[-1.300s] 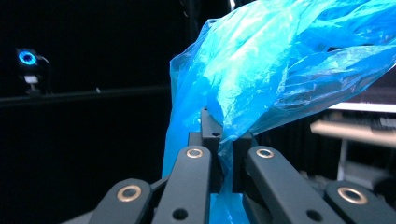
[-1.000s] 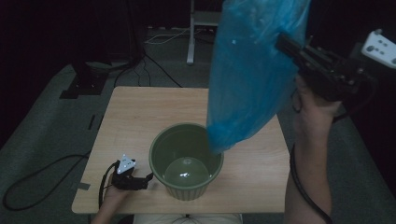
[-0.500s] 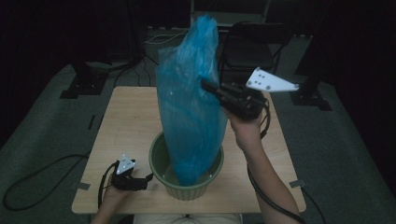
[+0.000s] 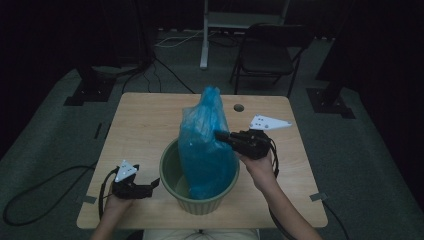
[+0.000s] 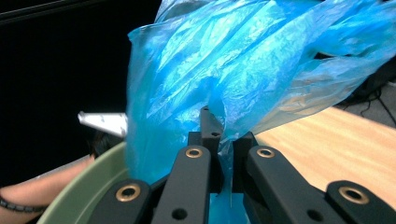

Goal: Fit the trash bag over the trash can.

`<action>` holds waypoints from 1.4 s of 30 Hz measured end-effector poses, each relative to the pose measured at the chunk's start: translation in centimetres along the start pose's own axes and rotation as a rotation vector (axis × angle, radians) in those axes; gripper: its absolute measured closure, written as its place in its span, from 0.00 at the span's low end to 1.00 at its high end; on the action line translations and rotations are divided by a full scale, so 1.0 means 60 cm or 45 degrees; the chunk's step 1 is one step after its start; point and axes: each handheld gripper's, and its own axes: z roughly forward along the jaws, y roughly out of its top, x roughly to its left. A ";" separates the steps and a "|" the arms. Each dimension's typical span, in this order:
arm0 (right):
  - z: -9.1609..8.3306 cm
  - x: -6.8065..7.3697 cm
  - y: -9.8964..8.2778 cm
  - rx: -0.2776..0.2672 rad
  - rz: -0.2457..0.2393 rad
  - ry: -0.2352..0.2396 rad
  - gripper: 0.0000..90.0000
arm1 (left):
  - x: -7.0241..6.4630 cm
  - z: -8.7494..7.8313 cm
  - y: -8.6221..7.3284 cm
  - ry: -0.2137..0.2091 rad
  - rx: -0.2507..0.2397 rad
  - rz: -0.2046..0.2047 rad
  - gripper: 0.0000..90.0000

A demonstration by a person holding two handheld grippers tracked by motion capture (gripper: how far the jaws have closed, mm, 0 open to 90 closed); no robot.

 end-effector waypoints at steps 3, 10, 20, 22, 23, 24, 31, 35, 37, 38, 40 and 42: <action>-0.004 0.000 -0.015 0.003 0.019 0.013 0.99 | 0.007 -0.031 0.028 -0.059 -0.064 -0.028 0.03; -0.005 0.008 -0.035 0.028 0.001 0.008 0.99 | 0.007 -0.082 0.119 -0.156 -0.160 0.020 0.03; -0.001 0.020 -0.034 0.035 -0.037 -0.008 0.97 | -0.061 -0.075 0.236 -0.451 -0.146 0.023 0.06; -0.001 0.022 -0.032 0.029 -0.041 -0.024 0.97 | -0.073 -0.068 0.246 -0.556 -0.129 0.012 0.06; -0.001 0.023 -0.031 0.028 -0.046 -0.026 0.97 | -0.080 -0.065 0.250 -0.583 -0.129 0.003 0.06; -0.001 0.023 -0.030 0.027 -0.044 -0.024 0.97 | -0.086 -0.062 0.253 -0.593 -0.123 0.007 0.06; 0.004 0.025 -0.032 0.030 -0.047 -0.020 0.97 | -0.107 -0.042 0.259 -0.721 -0.146 0.008 0.59; 0.002 0.024 -0.034 0.033 -0.046 -0.020 0.93 | -0.110 -0.038 0.258 -0.683 -0.124 0.021 0.86; -0.004 0.023 -0.035 0.027 -0.042 -0.023 0.92 | -0.111 -0.042 0.255 -0.641 -0.128 0.050 0.95; -0.008 0.022 -0.035 0.026 -0.040 -0.031 0.91 | -0.111 -0.045 0.253 -0.624 -0.129 0.071 1.00; -0.014 0.021 -0.036 0.021 -0.035 -0.034 0.90 | -0.115 -0.056 0.249 -0.570 -0.127 0.133 1.00; -0.035 0.016 -0.037 0.006 -0.031 -0.073 0.94 | -0.119 -0.064 0.244 -0.564 -0.131 0.168 1.00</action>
